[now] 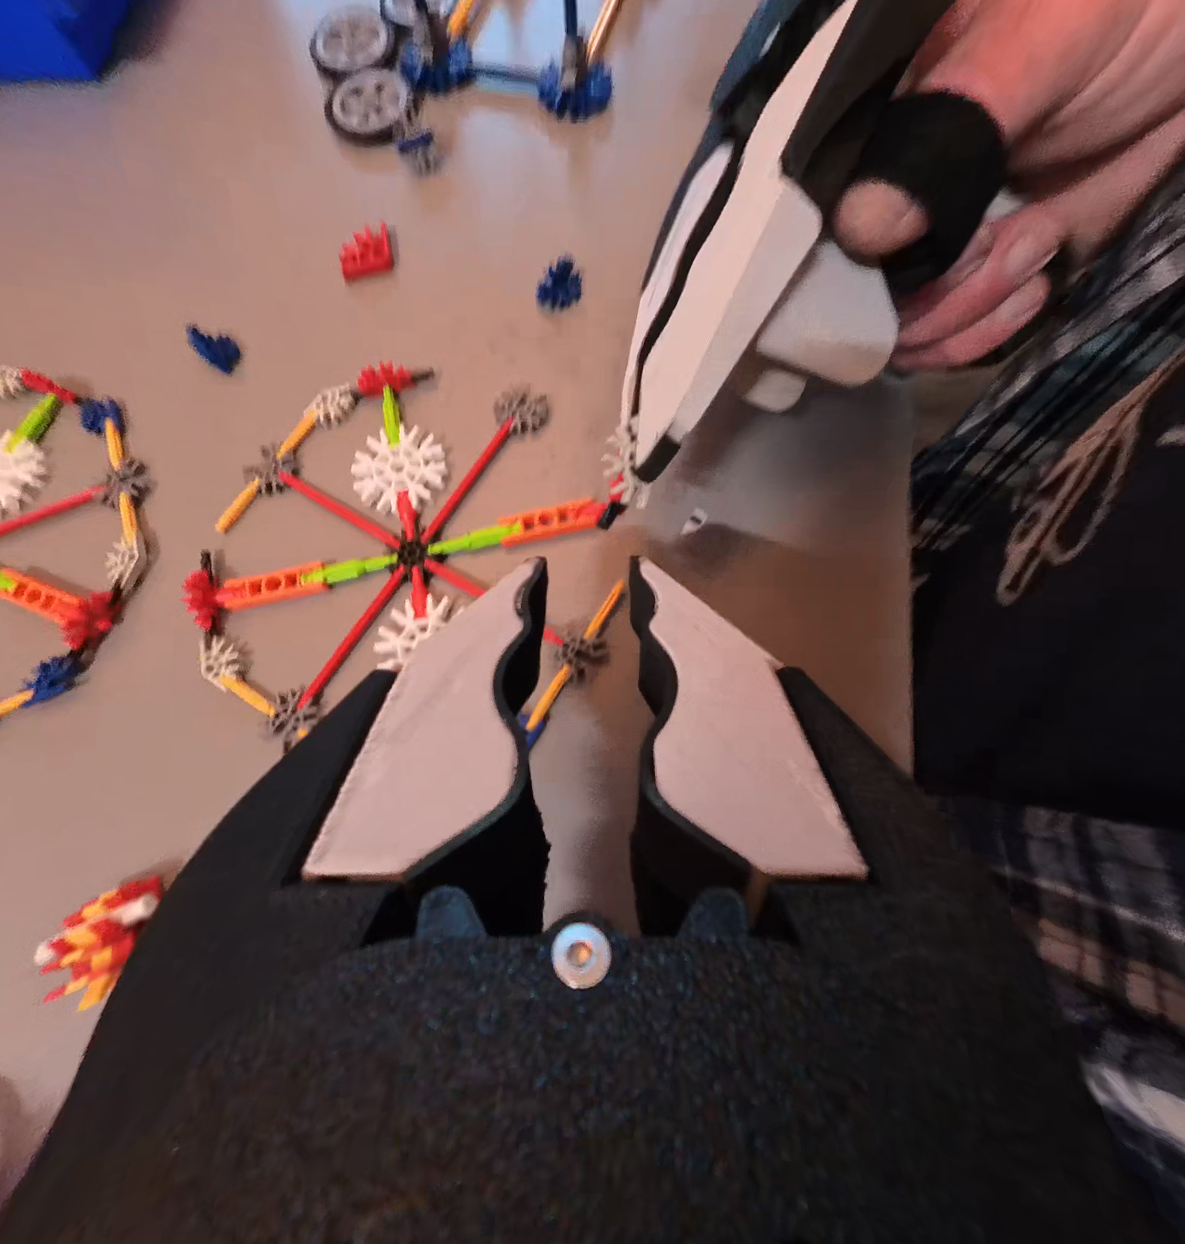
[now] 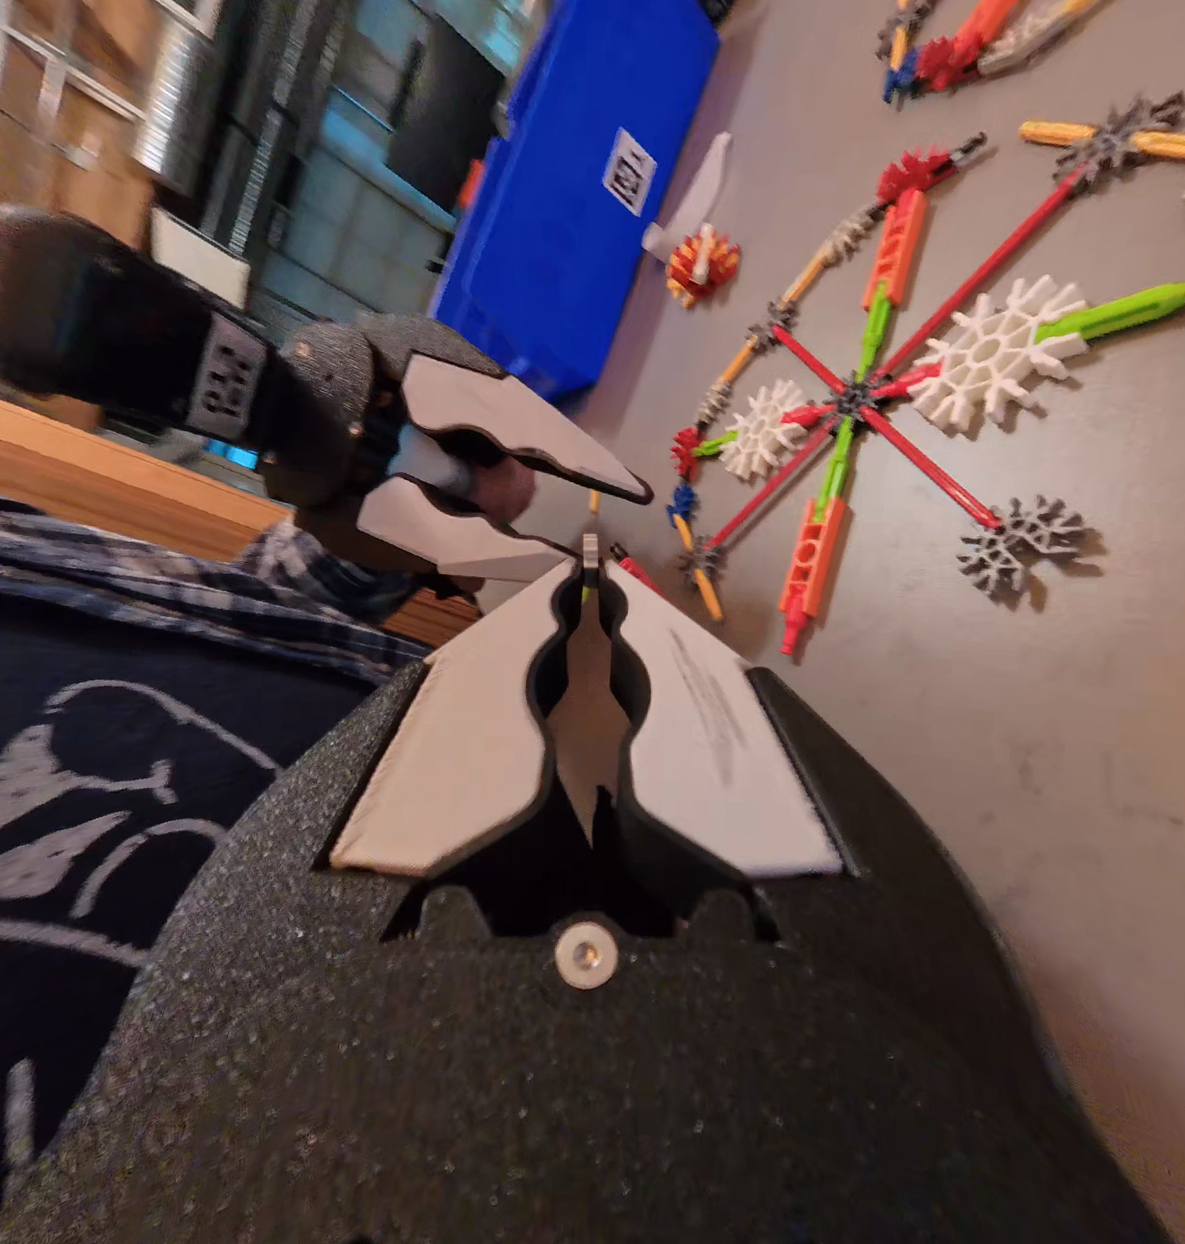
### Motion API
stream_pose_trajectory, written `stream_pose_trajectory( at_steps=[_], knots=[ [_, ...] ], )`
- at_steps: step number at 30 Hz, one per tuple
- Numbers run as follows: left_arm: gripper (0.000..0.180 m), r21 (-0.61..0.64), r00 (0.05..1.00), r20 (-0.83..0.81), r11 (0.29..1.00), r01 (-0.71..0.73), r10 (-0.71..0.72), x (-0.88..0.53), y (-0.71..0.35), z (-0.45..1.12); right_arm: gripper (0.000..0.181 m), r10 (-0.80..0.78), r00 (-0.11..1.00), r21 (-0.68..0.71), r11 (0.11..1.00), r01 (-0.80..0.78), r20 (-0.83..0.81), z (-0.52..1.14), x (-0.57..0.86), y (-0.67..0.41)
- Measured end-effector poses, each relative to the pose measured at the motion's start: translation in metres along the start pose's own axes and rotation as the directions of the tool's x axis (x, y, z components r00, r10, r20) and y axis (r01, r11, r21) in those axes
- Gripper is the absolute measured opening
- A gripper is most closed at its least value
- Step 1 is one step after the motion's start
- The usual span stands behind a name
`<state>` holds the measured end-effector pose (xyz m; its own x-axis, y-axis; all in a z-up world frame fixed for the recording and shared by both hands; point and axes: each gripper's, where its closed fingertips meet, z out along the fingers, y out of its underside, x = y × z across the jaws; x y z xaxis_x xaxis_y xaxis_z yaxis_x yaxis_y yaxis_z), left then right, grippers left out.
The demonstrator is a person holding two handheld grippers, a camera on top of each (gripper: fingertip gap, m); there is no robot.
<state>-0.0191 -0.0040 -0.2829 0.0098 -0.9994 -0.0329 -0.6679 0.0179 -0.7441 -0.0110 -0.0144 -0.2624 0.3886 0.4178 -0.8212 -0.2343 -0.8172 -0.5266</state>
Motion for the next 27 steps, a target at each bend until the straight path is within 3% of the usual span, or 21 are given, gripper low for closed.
stream_pose_trajectory(
  at_steps=[6,8,13,16,22,27],
  knots=[
    [0.012,0.178,0.988,-0.135,0.979,0.1,-0.076,0.015,-0.037,-0.007,0.002,0.037,0.978,0.038,0.998,-0.046,0.207,-0.01,-0.026,-0.012],
    [0.002,0.199,0.987,-0.148,0.975,0.098,-0.069,0.016,-0.042,-0.009,0.002,0.051,0.967,0.041,0.997,-0.063,0.248,-0.014,-0.03,-0.015],
    [0.001,0.244,0.99,-0.137,0.968,0.059,-0.026,0.019,-0.053,-0.013,0.002,0.049,0.938,0.031,0.998,-0.063,0.343,-0.02,-0.041,-0.015],
    [0.001,0.287,0.994,-0.108,0.957,0.043,-0.013,0.015,-0.062,-0.021,0.002,-0.015,0.929,0.092,0.996,-0.021,0.371,-0.027,-0.047,-0.023],
    [0.001,0.287,0.999,-0.043,0.958,0.025,-0.014,0.0,-0.062,-0.031,0.002,-0.274,0.914,0.118,0.961,0.25,0.298,-0.03,-0.059,-0.025],
    [0.001,0.322,0.995,0.011,0.943,0.089,-0.098,-0.029,-0.066,-0.065,0.002,-0.299,0.914,0.114,0.954,0.278,0.276,-0.033,-0.054,-0.03]
  ],
)
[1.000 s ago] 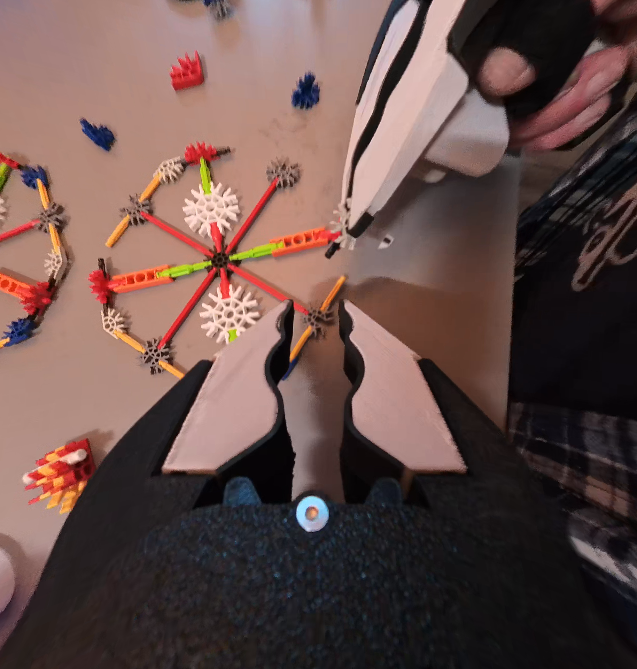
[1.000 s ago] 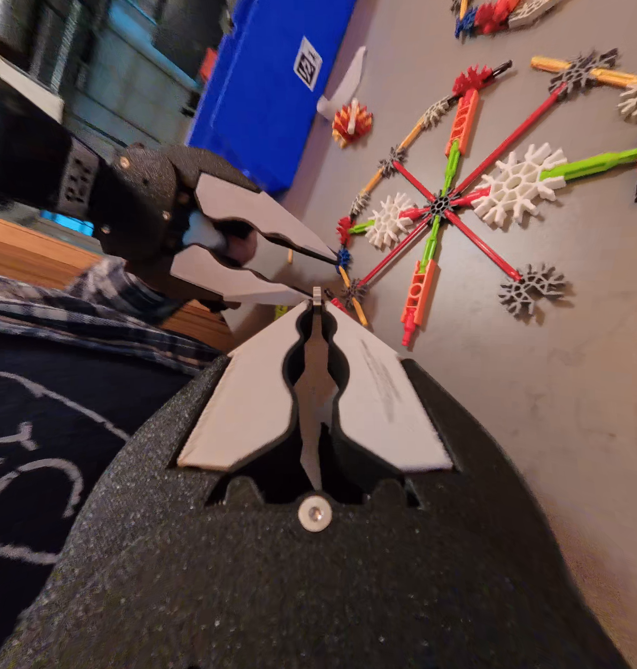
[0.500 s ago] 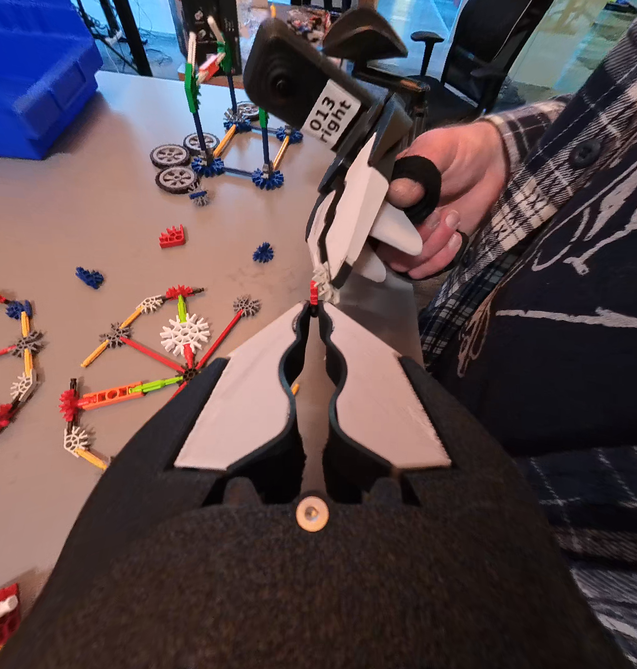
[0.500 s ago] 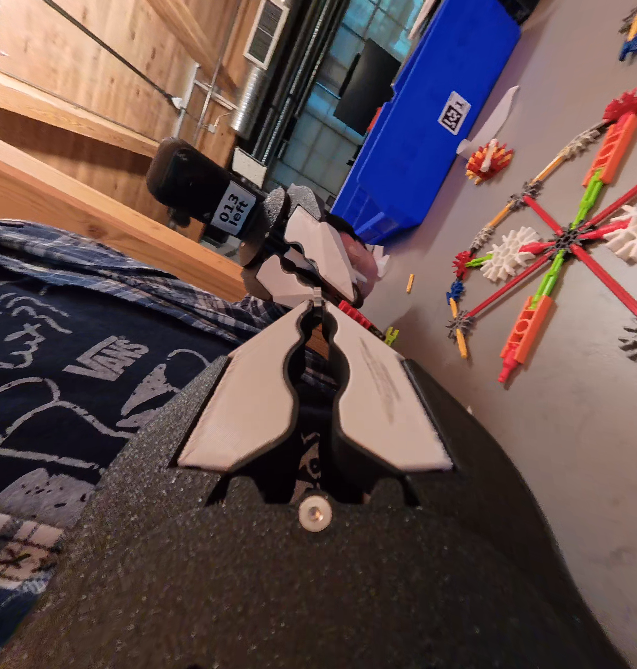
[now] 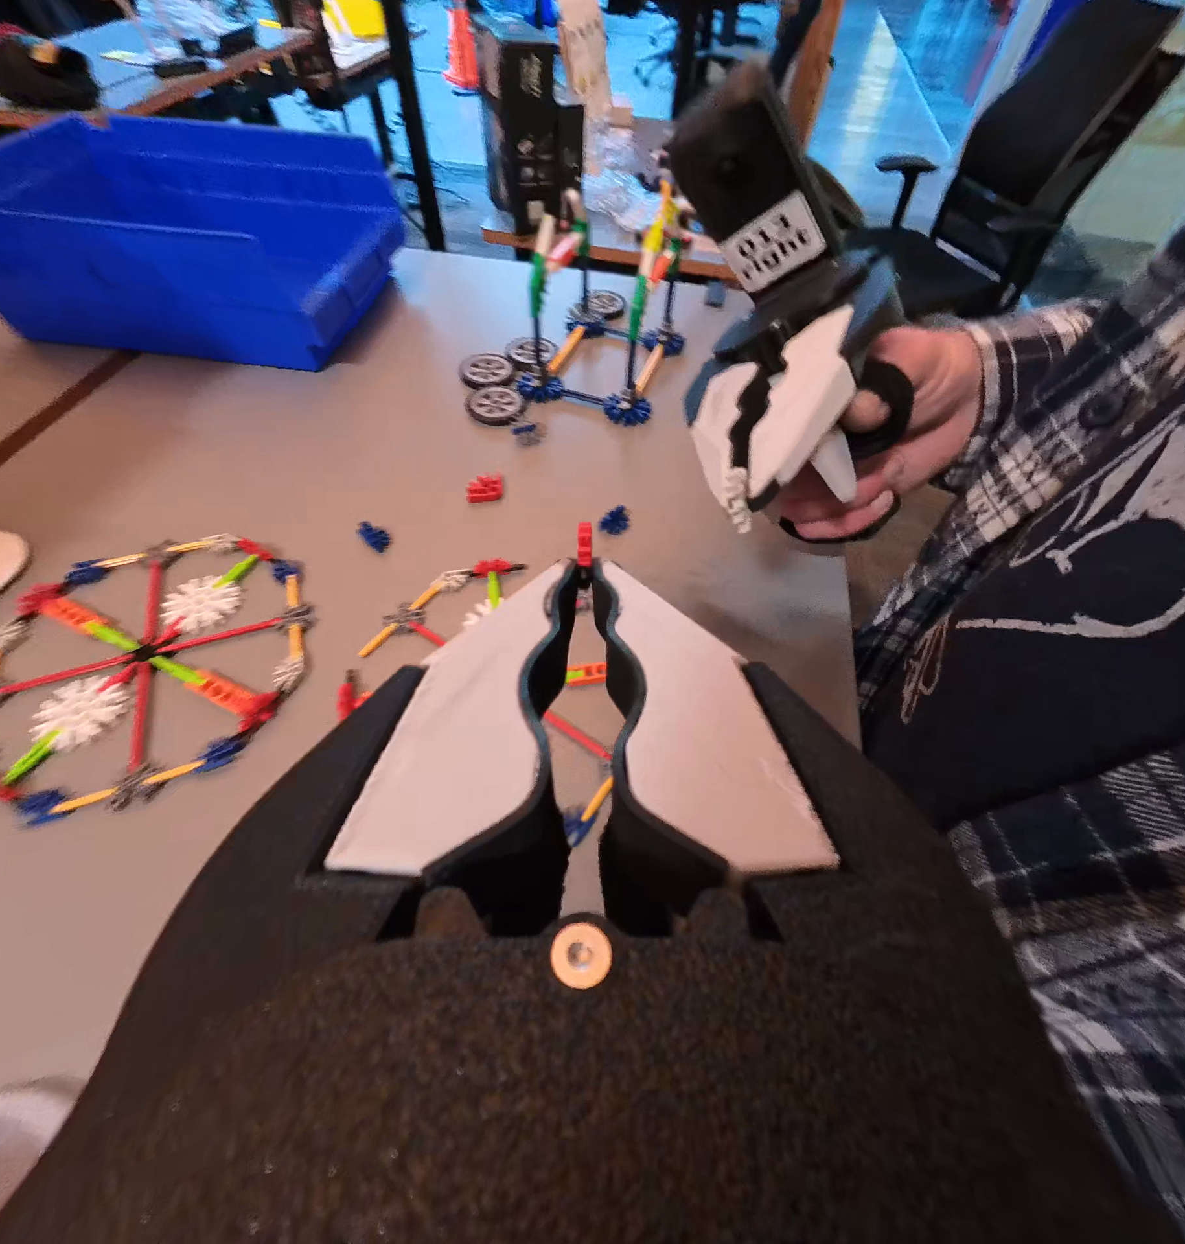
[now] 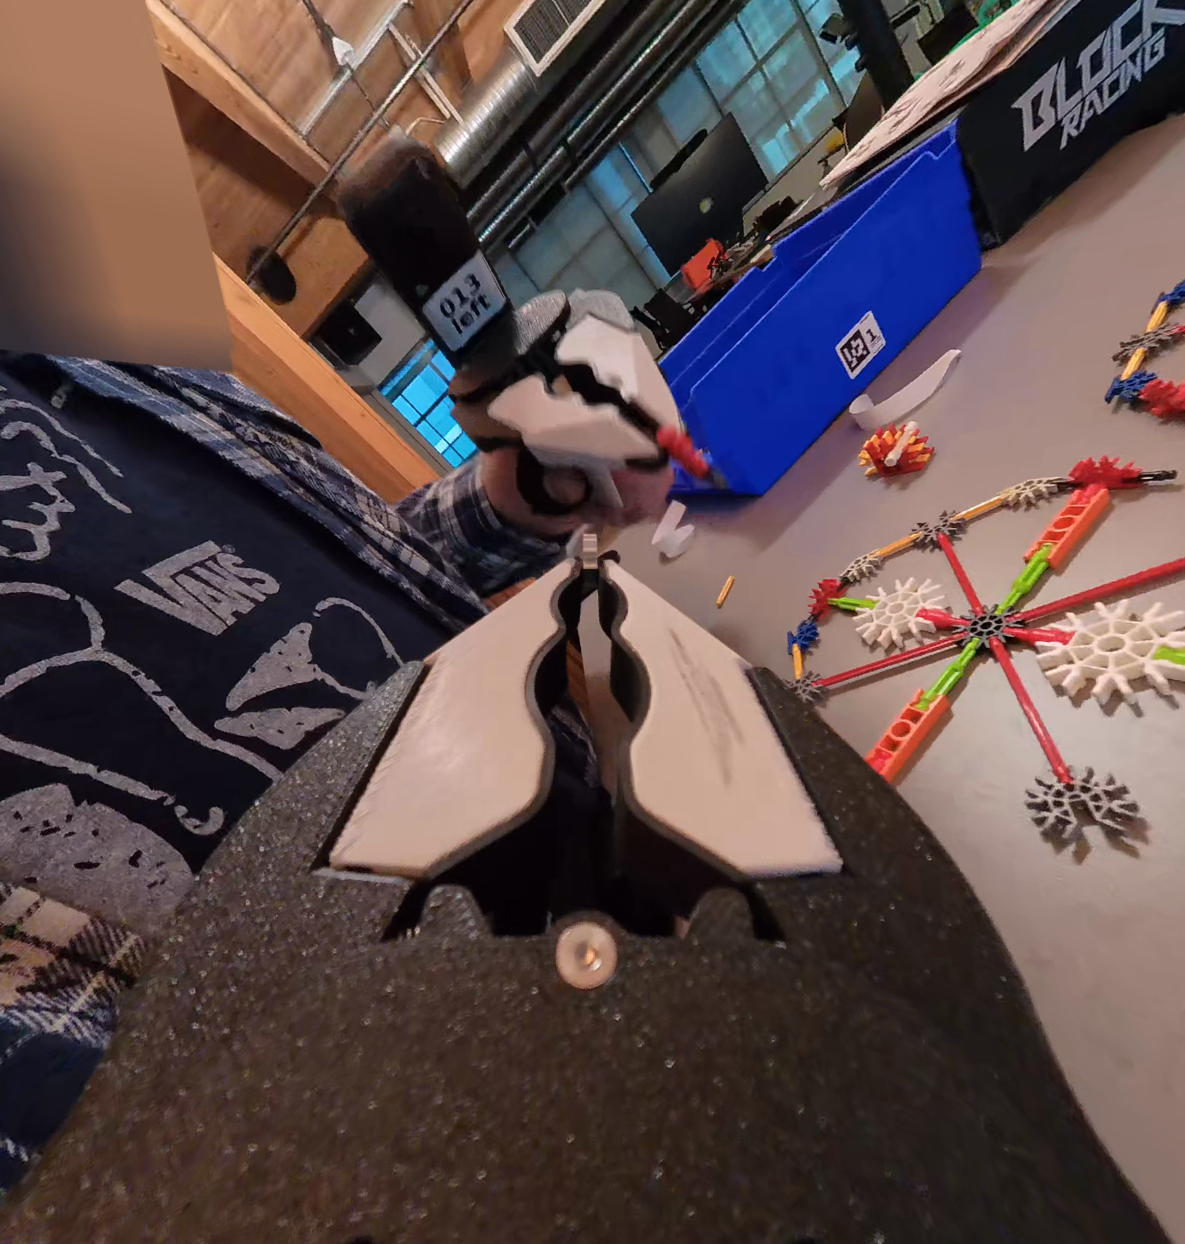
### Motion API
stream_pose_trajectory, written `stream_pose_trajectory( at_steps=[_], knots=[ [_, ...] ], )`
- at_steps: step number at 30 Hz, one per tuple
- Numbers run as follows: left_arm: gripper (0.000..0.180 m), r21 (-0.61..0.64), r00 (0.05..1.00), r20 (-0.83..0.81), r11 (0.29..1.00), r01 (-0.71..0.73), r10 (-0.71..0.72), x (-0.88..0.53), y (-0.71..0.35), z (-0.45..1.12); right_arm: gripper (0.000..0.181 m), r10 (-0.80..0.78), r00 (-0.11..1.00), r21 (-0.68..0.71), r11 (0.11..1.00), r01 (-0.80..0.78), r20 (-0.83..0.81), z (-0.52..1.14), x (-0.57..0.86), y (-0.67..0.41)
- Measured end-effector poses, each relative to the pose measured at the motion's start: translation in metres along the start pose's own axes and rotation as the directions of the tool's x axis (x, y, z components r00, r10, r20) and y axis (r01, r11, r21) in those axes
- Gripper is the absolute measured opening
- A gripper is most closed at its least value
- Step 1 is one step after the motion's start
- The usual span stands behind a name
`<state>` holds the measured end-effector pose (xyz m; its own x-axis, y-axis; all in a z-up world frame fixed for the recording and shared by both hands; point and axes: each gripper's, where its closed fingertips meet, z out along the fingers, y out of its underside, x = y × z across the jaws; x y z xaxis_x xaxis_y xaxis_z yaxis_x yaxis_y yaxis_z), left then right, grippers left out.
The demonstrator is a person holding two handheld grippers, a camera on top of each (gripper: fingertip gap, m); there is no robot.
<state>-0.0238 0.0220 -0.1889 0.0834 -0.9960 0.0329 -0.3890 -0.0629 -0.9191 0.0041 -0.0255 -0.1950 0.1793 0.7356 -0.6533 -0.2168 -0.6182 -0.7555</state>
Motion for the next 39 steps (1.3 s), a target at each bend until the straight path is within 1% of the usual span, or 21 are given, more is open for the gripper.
stream_pose_trajectory(
  at_steps=[2,3,4,6,8,9,11,14,17,19,21,25,28,31,33,35,37,39],
  knots=[
    [0.001,-0.011,0.998,0.05,0.999,0.038,-0.037,-0.02,-0.005,-0.022,0.002,-0.01,1.0,-0.019,1.0,0.01,-0.017,-0.001,0.003,0.002],
    [0.001,-0.031,0.994,0.062,0.996,0.087,-0.085,-0.03,-0.003,-0.035,0.002,-0.006,1.0,-0.023,1.0,0.005,-0.021,-0.001,0.005,0.003],
    [0.001,-0.022,0.986,0.059,0.987,0.158,-0.157,-0.038,-0.004,-0.047,0.002,0.006,1.0,-0.021,1.0,-0.006,-0.024,-0.001,0.007,0.004],
    [0.001,0.09,0.956,0.07,0.956,0.278,-0.285,-0.057,-0.014,-0.072,0.002,0.014,0.999,-0.017,1.0,-0.014,-0.033,-0.002,0.012,0.004],
    [0.001,0.128,0.913,0.018,0.906,0.403,-0.408,-0.059,-0.012,-0.084,0.002,0.015,0.999,-0.028,0.999,-0.016,-0.041,-0.002,0.015,0.006],
    [0.001,0.116,0.902,0.014,0.897,0.426,-0.43,-0.055,-0.006,-0.084,0.002,0.01,0.999,-0.033,0.999,-0.011,-0.047,-0.004,0.017,0.006],
    [0.002,0.015,0.898,0.01,0.898,0.44,-0.44,-0.038,0.016,-0.073,0.002,-0.008,0.997,-0.053,0.999,0.004,-0.08,-0.01,0.022,0.008],
    [0.002,-0.089,0.884,-0.045,0.883,0.46,-0.465,0.0,0.04,-0.038,0.002,-0.065,0.977,-0.156,0.987,0.033,-0.204,-0.026,0.042,0.022],
    [0.002,-0.129,0.842,-0.107,0.847,0.515,-0.529,0.03,0.054,0.002,0.002,-0.13,0.945,-0.282,0.959,0.042,-0.299,-0.042,0.059,0.038],
    [0.002,-0.139,0.808,-0.132,0.818,0.558,-0.574,0.041,0.06,0.022,0.002,-0.148,0.933,-0.323,0.946,0.037,-0.328,-0.05,0.065,0.043],
    [0.002,-0.159,0.793,-0.147,0.805,0.571,-0.591,0.049,0.067,0.039,0.002,-0.163,0.924,-0.356,0.934,0.031,-0.346,-0.056,0.069,0.049],
    [0.002,-0.222,0.815,-0.095,0.81,0.543,-0.572,0.057,0.084,0.067,0.002,-0.17,0.925,-0.372,0.928,0.035,-0.339,-0.056,0.067,0.054],
    [0.002,-0.282,0.865,-0.039,0.836,0.471,-0.5,0.056,0.099,0.08,0.002,-0.18,0.927,-0.382,0.923,0.044,-0.328,-0.054,0.064,0.059],
    [0.012,-0.326,0.906,-0.006,0.857,0.399,-0.424,0.057,0.104,0.085,0.002,-0.182,0.925,-0.385,0.922,0.043,-0.334,-0.054,0.064,0.062],
    [0.019,-0.32,0.945,0.034,0.892,0.32,-0.327,0.053,0.1,0.085,0.002,-0.171,0.924,-0.376,0.926,0.032,-0.342,-0.056,0.065,0.062],
    [0.028,-0.345,0.955,0.046,0.892,0.292,-0.294,0.052,0.1,0.083,0.002,-0.161,0.925,-0.37,0.929,0.024,-0.345,-0.057,0.064,0.062],
    [0.028,-0.299,0.957,0.052,0.91,0.288,-0.286,0.05,0.091,0.08,0.002,-0.135,0.933,-0.344,0.939,0.013,-0.334,-0.056,0.061,0.06],
    [0.026,-0.285,0.959,0.064,0.916,0.283,-0.276,0.048,0.086,0.074,0.002,-0.077,0.947,-0.296,0.955,-0.019,-0.311,-0.051,0.056,0.056]
  ],
)
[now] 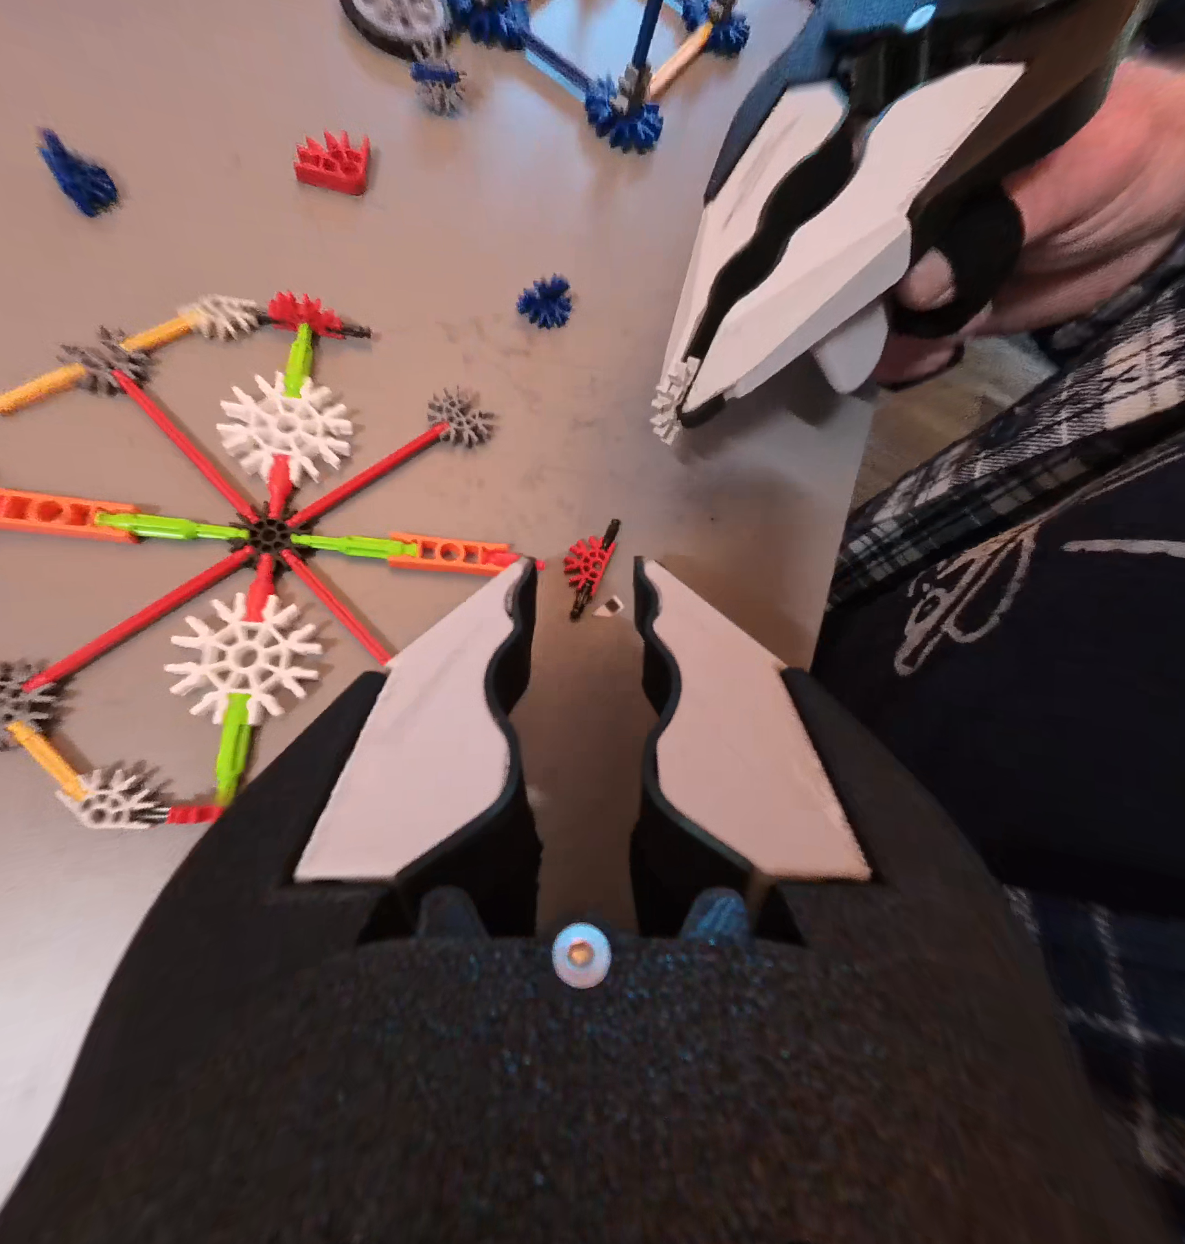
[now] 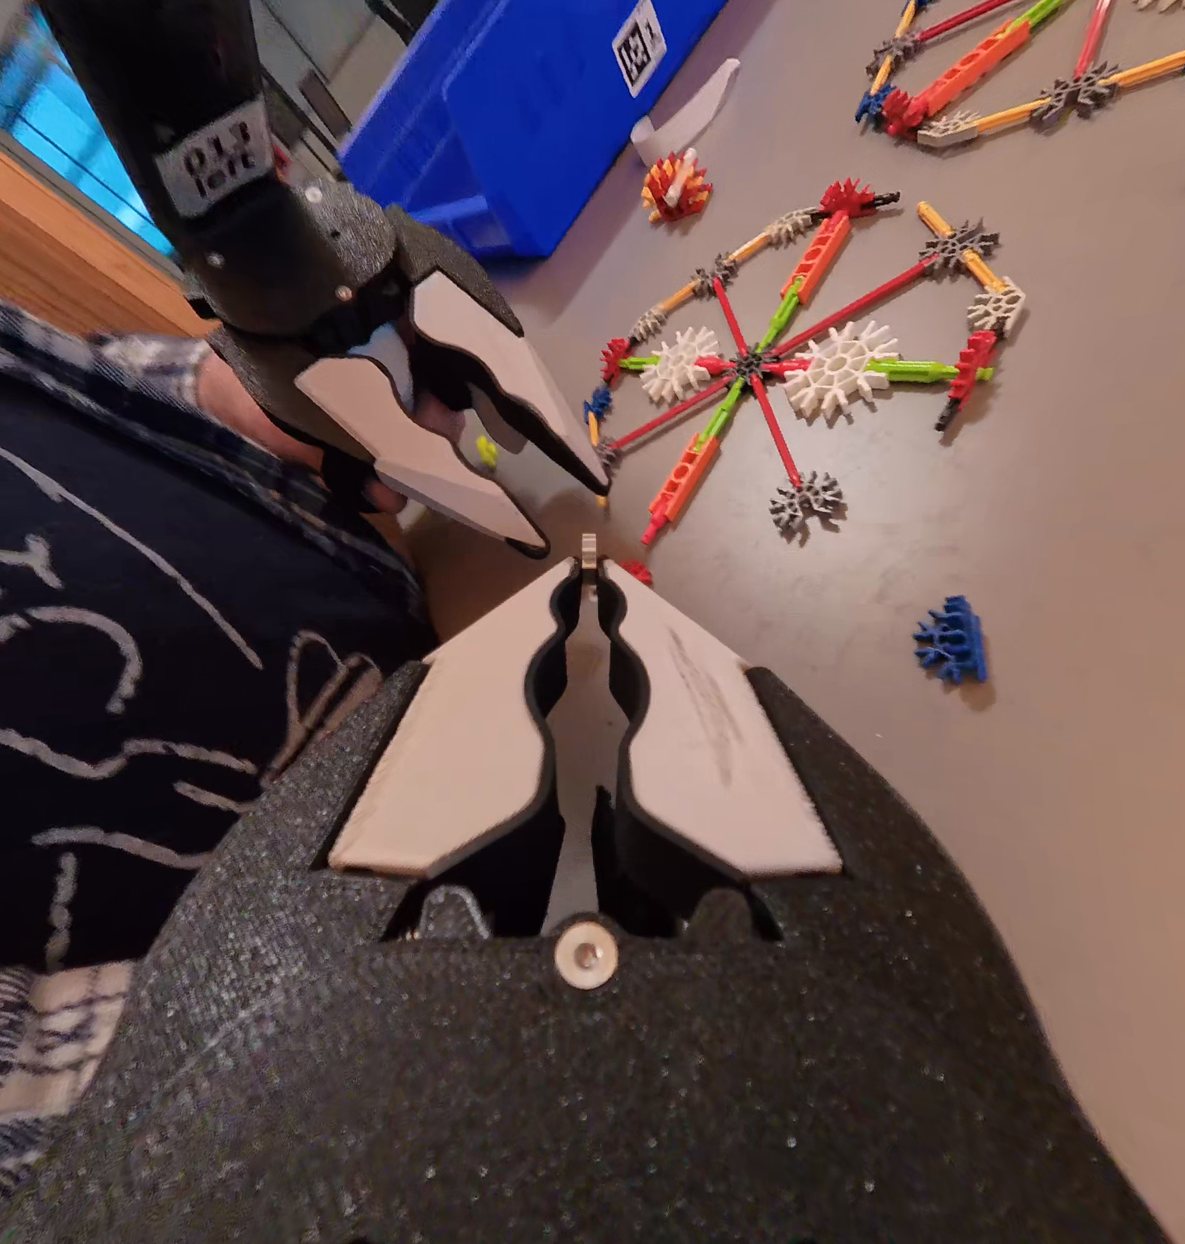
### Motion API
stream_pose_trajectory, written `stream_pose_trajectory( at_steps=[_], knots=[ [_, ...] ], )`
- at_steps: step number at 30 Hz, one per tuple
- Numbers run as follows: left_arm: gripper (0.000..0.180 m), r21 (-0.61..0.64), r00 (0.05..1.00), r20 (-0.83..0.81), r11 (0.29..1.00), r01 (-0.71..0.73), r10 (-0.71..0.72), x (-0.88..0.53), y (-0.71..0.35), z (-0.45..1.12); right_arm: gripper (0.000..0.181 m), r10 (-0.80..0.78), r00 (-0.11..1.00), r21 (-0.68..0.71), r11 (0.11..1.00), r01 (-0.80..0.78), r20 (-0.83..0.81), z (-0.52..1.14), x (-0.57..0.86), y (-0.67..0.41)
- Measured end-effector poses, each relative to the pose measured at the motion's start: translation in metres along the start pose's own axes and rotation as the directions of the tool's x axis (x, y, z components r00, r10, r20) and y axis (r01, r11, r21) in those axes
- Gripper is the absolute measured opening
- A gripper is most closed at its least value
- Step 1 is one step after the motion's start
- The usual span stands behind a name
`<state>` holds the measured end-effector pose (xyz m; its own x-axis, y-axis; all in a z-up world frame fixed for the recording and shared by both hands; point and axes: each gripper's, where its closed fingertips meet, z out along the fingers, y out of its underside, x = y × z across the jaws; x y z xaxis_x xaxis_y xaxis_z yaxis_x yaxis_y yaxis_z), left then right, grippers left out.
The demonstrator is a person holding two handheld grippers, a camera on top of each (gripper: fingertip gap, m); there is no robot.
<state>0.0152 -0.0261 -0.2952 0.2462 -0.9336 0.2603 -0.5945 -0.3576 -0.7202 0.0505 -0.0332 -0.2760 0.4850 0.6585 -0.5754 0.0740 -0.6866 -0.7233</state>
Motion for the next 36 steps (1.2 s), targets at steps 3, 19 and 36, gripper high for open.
stream_pose_trajectory(
  at_steps=[3,19,36],
  knots=[
    [0.022,0.079,0.998,-0.053,0.997,-0.015,0.019,0.01,-0.019,-0.009,0.002,0.138,0.981,0.126,0.98,-0.155,0.135,0.003,-0.013,-0.02],
    [0.002,0.236,0.882,-0.381,0.894,0.381,-0.275,0.028,-0.037,-0.031,0.002,0.168,0.934,0.132,0.967,-0.219,0.314,0.019,-0.038,-0.03],
    [0.001,0.026,0.733,-0.502,0.839,0.543,-0.459,0.024,-0.007,-0.037,0.027,-0.574,0.812,-0.162,0.815,0.556,-0.103,0.041,-0.028,-0.01]
  ],
)
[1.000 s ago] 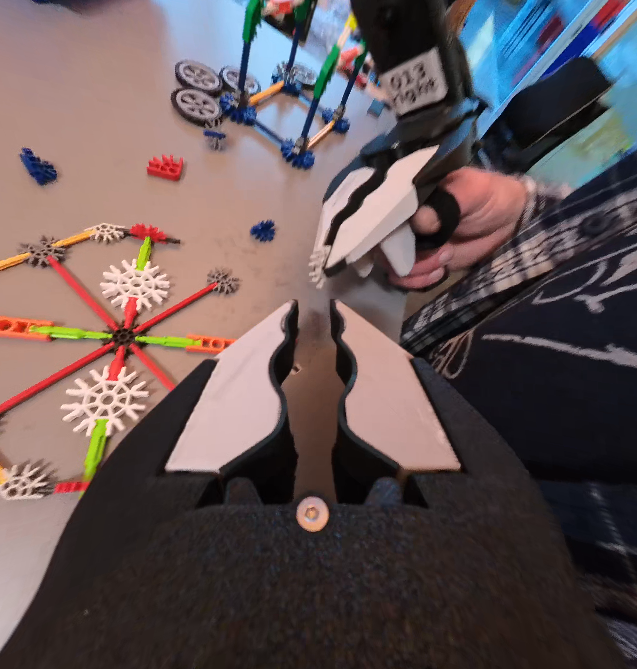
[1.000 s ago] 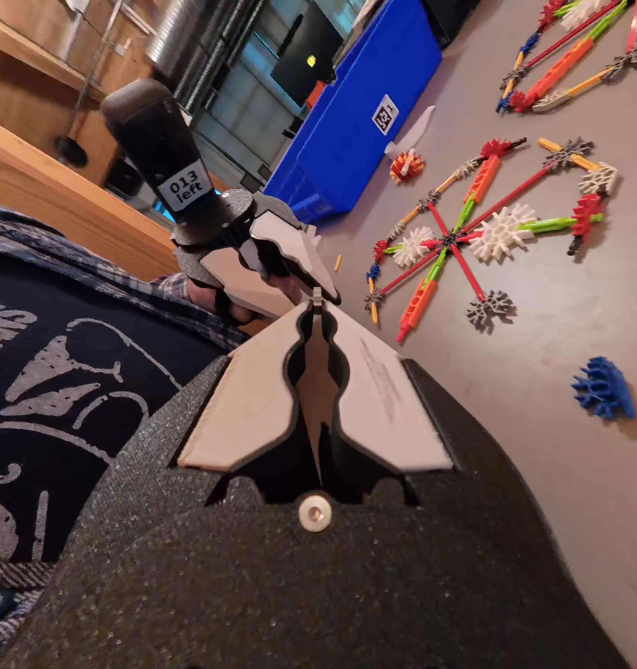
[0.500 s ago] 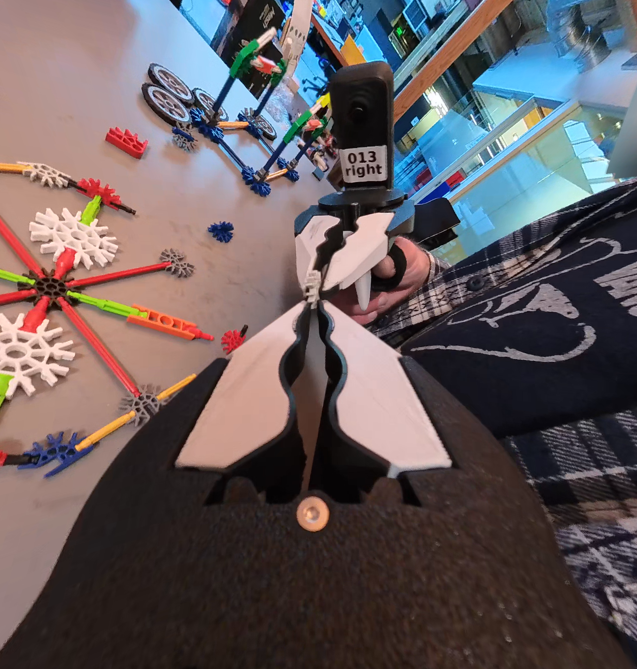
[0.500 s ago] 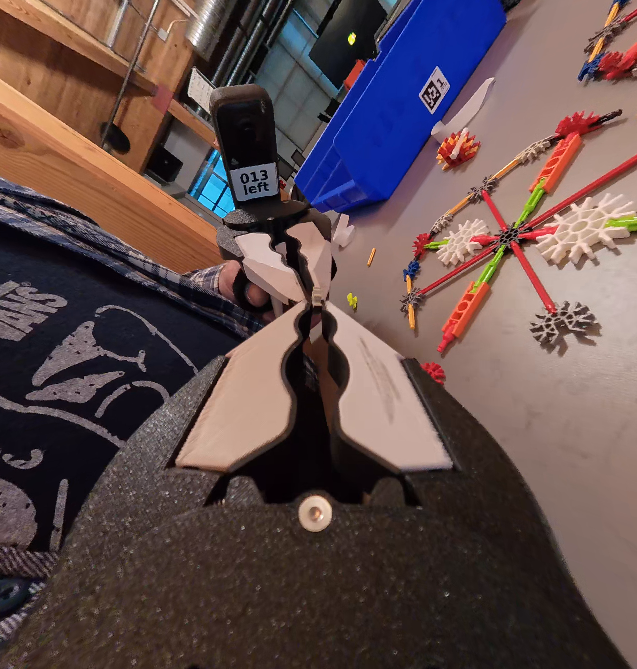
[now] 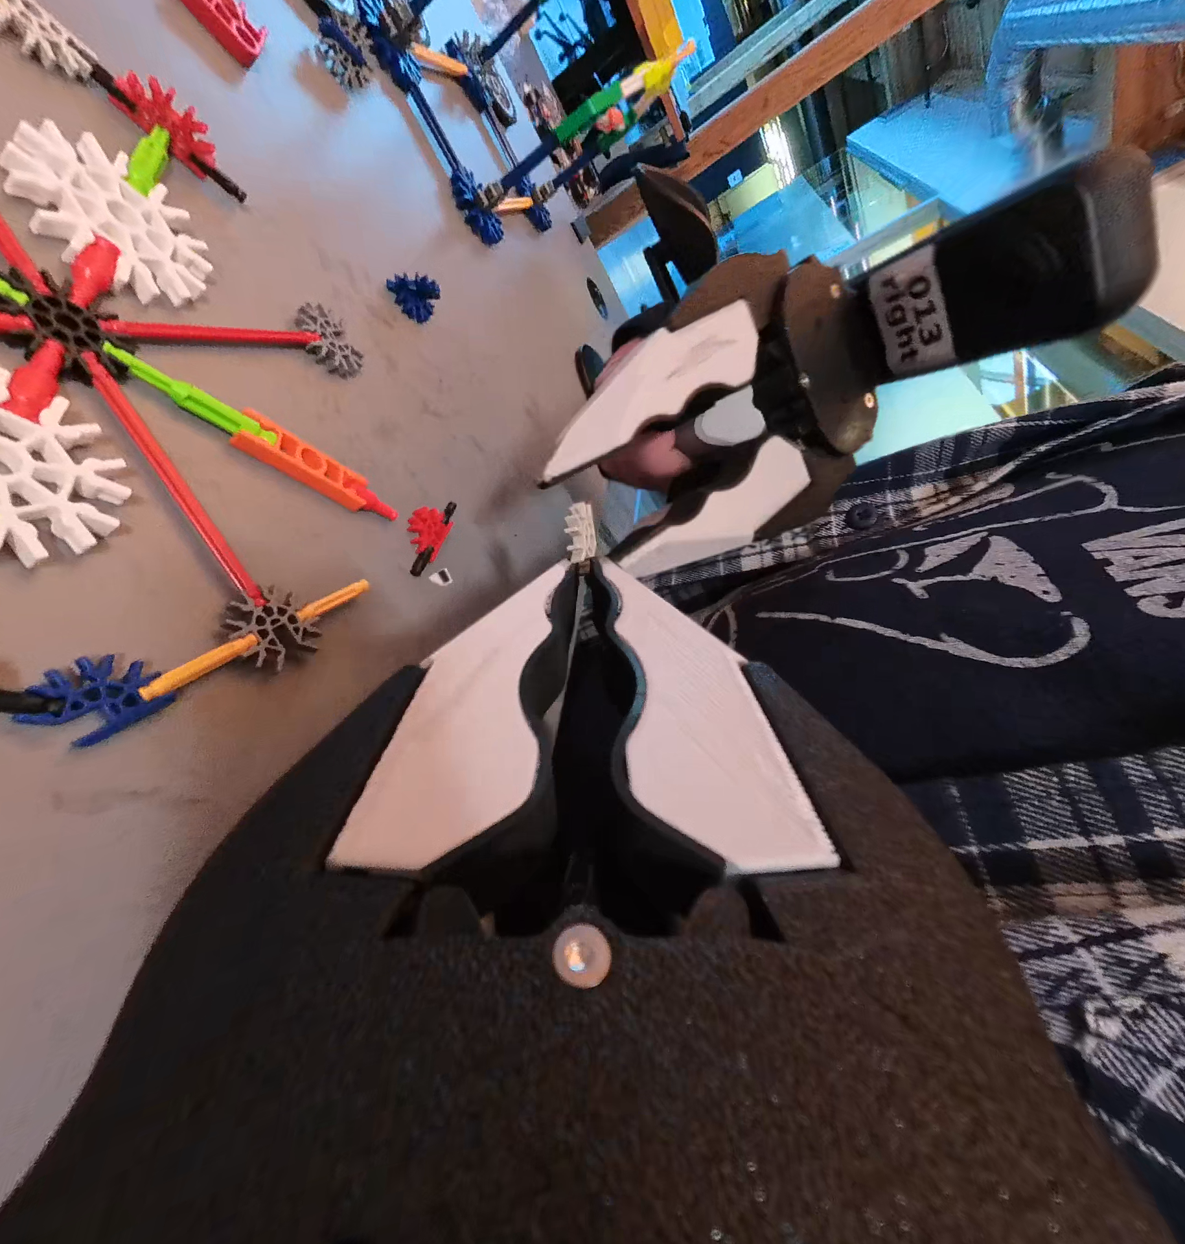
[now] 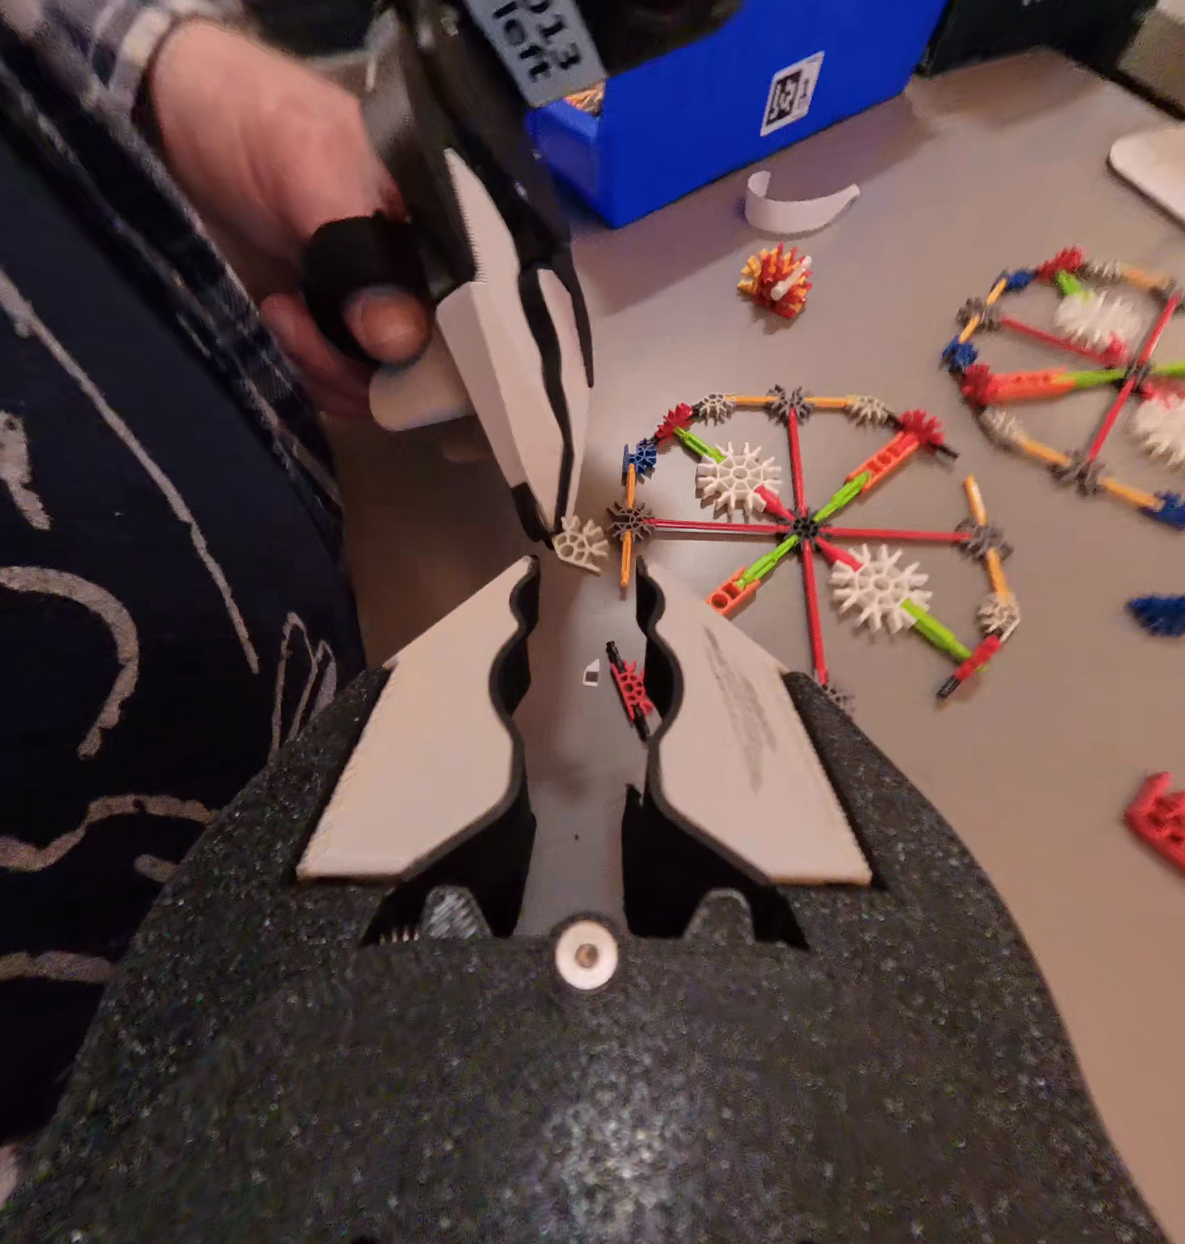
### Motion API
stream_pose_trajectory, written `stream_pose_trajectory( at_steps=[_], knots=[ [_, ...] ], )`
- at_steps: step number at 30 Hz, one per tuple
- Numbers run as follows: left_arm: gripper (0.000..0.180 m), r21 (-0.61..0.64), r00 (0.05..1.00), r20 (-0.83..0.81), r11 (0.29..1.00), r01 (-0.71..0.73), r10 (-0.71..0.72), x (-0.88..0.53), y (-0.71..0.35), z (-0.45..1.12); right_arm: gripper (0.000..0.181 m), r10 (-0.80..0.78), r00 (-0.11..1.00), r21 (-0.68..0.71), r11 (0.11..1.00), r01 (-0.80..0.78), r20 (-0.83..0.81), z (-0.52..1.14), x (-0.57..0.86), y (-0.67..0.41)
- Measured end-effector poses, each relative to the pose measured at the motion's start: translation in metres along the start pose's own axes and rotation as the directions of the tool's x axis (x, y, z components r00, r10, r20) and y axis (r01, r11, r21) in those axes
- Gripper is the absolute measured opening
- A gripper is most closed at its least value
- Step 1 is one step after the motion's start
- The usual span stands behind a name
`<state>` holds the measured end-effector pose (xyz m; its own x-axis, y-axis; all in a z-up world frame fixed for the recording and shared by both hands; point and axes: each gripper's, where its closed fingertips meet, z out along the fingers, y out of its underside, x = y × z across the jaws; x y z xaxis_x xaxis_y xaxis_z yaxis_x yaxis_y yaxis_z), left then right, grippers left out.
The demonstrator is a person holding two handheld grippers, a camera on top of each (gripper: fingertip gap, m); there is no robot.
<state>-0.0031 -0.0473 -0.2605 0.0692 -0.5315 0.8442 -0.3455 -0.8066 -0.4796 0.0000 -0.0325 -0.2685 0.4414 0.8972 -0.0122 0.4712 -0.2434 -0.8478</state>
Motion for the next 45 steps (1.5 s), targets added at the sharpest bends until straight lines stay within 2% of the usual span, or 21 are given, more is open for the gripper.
stream_pose_trajectory(
  at_steps=[3,7,17,22,26,29,32,45],
  knots=[
    [0.001,-0.022,1.0,0.004,1.0,0.01,-0.01,-0.001,0.002,0.0,0.026,-0.136,0.99,-0.046,0.99,0.135,-0.02,0.004,-0.005,-0.001],
    [0.001,-0.051,1.0,0.0,0.999,0.012,-0.012,-0.001,0.006,0.0,0.014,-0.2,0.979,-0.092,0.976,0.196,-0.031,0.008,-0.005,0.004],
    [0.004,-0.026,0.999,0.026,0.999,-0.038,0.039,-0.001,0.003,-0.004,0.013,-0.119,0.992,-0.104,0.988,0.114,-0.043,0.007,0.002,0.015],
    [0.007,-0.062,0.983,0.134,0.991,-0.119,0.127,-0.015,0.004,-0.021,0.013,-0.098,0.993,-0.126,0.988,0.09,-0.06,0.008,0.006,0.025],
    [0.008,-0.158,0.91,0.315,0.96,-0.23,0.269,-0.041,0.005,-0.037,0.013,-0.084,0.993,-0.148,0.986,0.072,-0.077,0.01,0.011,0.033],
    [0.008,-0.251,0.841,0.385,0.92,-0.3,0.379,-0.053,0.008,-0.044,0.013,-0.076,0.993,-0.167,0.984,0.061,-0.088,0.012,0.014,0.039],
    [0.008,-0.31,0.794,0.416,0.889,-0.335,0.444,-0.059,0.01,-0.049,0.013,-0.072,0.993,-0.175,0.983,0.055,-0.093,0.014,0.014,0.041],
    [0.01,-0.404,0.633,0.448,0.775,-0.487,0.631,-0.066,0.004,-0.038,0.013,-0.087,0.991,-0.212,0.975,0.063,-0.103,0.034,0.015,0.038]
  ],
)
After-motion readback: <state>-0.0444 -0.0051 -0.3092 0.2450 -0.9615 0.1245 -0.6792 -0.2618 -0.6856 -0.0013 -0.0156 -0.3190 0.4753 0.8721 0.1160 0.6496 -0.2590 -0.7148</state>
